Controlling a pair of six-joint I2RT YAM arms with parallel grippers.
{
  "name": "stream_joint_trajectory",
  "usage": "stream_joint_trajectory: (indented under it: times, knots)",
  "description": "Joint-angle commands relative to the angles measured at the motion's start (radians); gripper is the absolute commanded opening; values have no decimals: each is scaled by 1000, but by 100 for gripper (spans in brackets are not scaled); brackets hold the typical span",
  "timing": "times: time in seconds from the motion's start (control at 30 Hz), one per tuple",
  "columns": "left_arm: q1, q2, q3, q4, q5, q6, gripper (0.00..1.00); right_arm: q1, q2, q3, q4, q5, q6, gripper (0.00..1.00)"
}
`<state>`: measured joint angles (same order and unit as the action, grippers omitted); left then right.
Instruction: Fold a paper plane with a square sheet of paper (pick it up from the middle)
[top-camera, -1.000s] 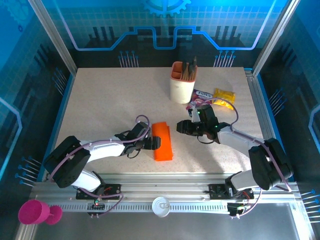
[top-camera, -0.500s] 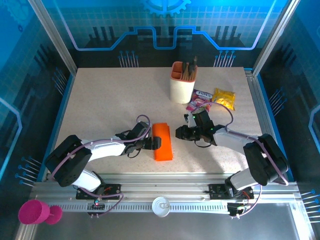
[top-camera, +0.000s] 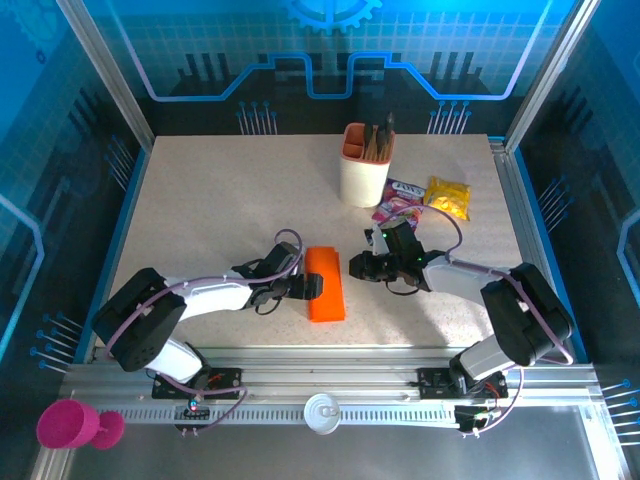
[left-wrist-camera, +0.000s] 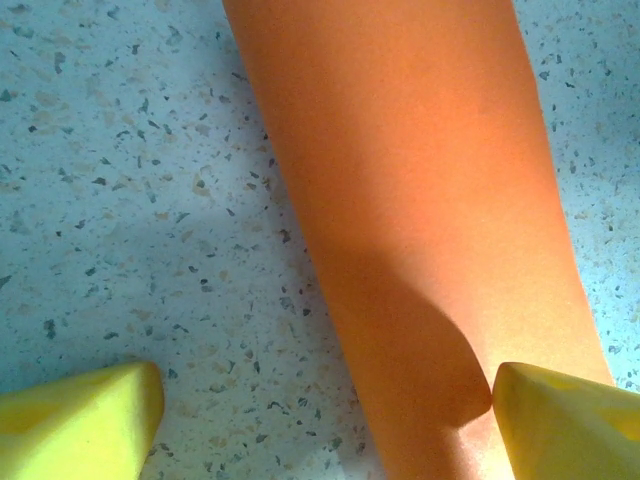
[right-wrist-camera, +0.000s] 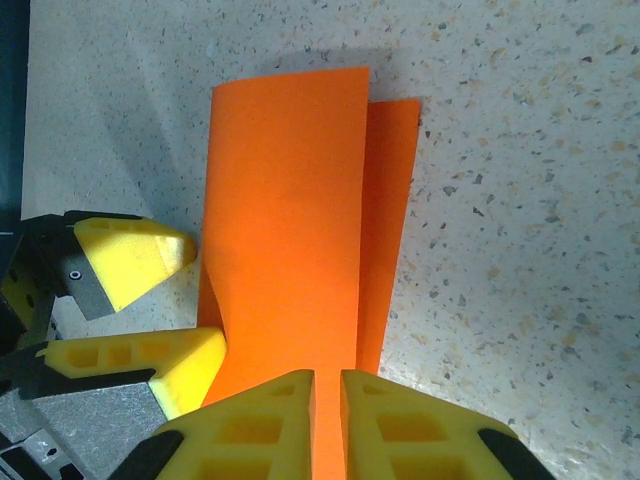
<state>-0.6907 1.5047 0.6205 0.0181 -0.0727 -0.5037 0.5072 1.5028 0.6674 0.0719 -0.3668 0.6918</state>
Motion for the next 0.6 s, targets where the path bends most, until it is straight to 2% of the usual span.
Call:
stream_joint_trajectory:
  times: [0.0,0.57]
  knots:
    - [-1,43,18,12,92,35,87,21,19,-5,10,-2,9,15]
    - [-1,78,49,-17,129,73,87,30,43,-14,27,0,14,14]
